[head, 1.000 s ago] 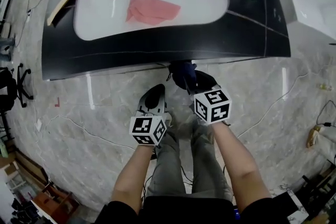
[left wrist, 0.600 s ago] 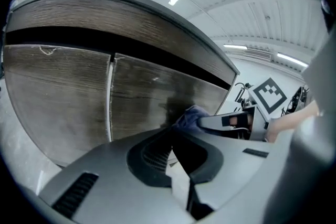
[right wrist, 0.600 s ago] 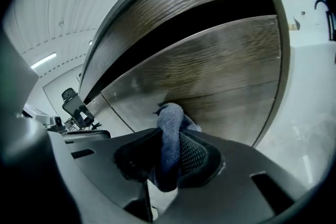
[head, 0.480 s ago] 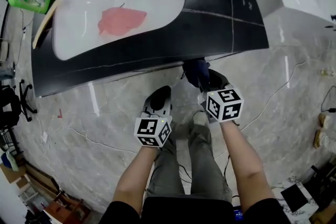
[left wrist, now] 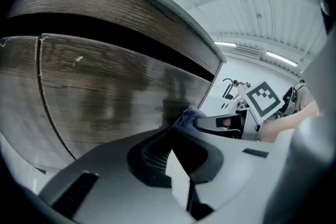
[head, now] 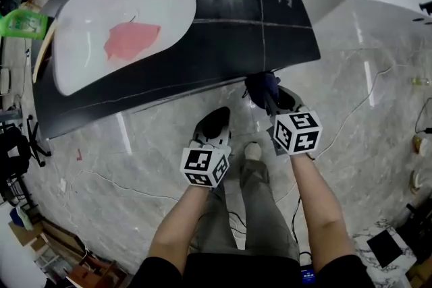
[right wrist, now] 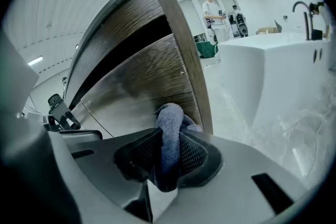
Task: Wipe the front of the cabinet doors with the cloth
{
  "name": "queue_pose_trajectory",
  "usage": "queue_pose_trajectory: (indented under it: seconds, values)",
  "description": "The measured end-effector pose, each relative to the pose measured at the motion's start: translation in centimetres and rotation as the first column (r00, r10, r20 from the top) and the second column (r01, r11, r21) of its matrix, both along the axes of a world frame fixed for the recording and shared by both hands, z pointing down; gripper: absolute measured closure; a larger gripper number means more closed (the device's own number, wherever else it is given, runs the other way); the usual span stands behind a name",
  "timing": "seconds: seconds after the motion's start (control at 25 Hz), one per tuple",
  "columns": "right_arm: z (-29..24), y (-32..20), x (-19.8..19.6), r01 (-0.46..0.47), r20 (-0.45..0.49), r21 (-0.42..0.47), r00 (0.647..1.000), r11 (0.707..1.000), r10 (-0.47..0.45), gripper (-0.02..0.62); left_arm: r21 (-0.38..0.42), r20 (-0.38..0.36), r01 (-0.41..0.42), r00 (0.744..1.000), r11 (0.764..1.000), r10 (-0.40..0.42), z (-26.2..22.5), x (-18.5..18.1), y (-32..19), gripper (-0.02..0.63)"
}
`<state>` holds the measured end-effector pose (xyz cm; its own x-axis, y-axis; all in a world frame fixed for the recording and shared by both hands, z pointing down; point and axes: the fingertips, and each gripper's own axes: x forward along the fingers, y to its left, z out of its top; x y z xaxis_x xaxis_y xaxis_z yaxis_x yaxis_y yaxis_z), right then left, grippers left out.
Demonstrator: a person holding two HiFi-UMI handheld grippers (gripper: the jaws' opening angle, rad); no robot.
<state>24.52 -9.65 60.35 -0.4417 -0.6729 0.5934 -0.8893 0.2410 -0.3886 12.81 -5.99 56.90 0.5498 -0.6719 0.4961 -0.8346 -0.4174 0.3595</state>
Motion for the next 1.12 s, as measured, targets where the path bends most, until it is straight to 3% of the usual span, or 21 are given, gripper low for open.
queue_pose_trajectory:
  seconds: [0.16,0.4,0.92,1.12]
  values:
    - [-0.6,0.7,0.5,-0.006,0.015,0.006,1.0,1.0,0.005,0.506,0.0,-0.015,-0.03,0.999,1.0,0.03,-0.5,1.3,0.3,0.598]
    - [-0.8,2.8,-3.7,0.084,0.031,0.0,0.996,0.996,-0.084,0.506,-0.012,-0.002,-0.008,1.0,1.0,0.008,-0.2,-1.0,0.9,0.597]
    - [1.8,4.8,-16.5,0.234,0.043,-0.063,0.972,0.97,-0.232,0.506,-0.031,0.039,0.134,0.99,0.991,-0.133,0.7,-13.9,2.5,0.598]
    - [2.8,4.8,-21.1,0.252,0.052,-0.087,0.967,0.964,-0.248,0.506,-0.044,0.053,0.179,0.983,0.983,-0.177,1.4,-19.0,3.2,0.597]
